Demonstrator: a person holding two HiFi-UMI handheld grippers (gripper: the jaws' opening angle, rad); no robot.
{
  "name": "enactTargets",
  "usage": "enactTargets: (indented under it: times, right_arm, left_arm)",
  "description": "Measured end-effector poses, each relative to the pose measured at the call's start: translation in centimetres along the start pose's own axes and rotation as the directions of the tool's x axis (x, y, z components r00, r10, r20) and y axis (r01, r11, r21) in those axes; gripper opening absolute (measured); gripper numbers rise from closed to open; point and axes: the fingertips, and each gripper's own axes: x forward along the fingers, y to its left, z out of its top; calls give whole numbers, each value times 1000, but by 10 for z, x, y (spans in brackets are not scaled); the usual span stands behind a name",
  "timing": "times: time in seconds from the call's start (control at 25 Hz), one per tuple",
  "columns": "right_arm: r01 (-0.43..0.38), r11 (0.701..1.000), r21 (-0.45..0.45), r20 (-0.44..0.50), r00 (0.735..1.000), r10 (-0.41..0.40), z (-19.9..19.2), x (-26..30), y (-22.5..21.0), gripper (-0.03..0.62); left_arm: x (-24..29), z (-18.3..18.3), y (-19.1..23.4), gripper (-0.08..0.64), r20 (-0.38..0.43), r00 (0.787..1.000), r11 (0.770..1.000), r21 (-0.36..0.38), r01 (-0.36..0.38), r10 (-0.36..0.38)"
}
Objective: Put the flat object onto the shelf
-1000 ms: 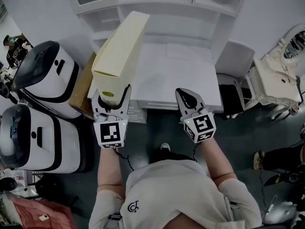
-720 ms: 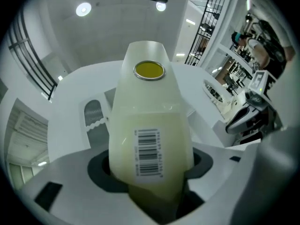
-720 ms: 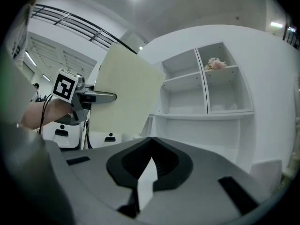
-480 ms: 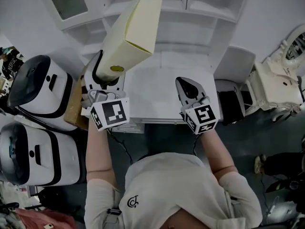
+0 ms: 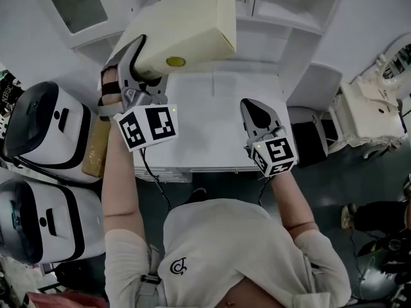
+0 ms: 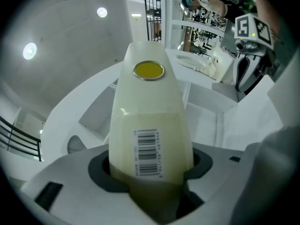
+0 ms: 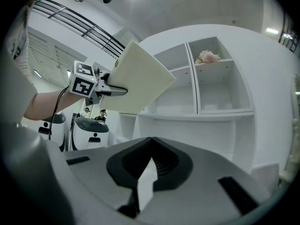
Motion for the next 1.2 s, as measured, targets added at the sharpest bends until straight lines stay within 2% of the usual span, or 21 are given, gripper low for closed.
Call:
enactTargets:
  times: [0.12, 0.24, 0.52, 0.6, 0.76, 0.84, 0.96, 1.2]
  right_arm:
    - [17, 1000, -3, 7, 1000, -17, 3, 13, -4, 8]
    - [30, 1000, -4, 11, 999, -30, 6, 26, -9, 9]
    - [62, 998, -11, 5, 998, -62, 3, 46, -14, 8]
    - [71, 997, -16, 2, 997, -71, 1, 49, -16, 9]
    - [83, 996, -32, -10, 996, -83, -3, 59, -20, 9]
    - [85, 996, -33, -17, 996, -86, -6, 63, -20, 8]
    - [89, 995, -34, -27, 996, -90, -10, 69, -21, 8]
    - [99, 995, -29, -51, 994, -100, -20, 81, -31, 9]
  left_arm:
    - [23, 3, -3, 302, 0, 1000, 995, 93, 20, -20]
    - [51, 2, -9, 304, -11, 999, 978, 202, 42, -40]
    - [95, -18, -23, 304, -30, 995, 956, 276, 101, -96]
    - [106, -22, -30, 307, -43, 993, 940, 321, 117, -109]
    - [132, -34, -49, 314, -93, 984, 892, 416, 175, -149]
    - [144, -41, -59, 317, -115, 979, 878, 434, 201, -167]
    - [159, -47, -61, 316, -129, 977, 880, 425, 210, -171]
    - [193, -59, -65, 319, -146, 977, 865, 457, 208, -158]
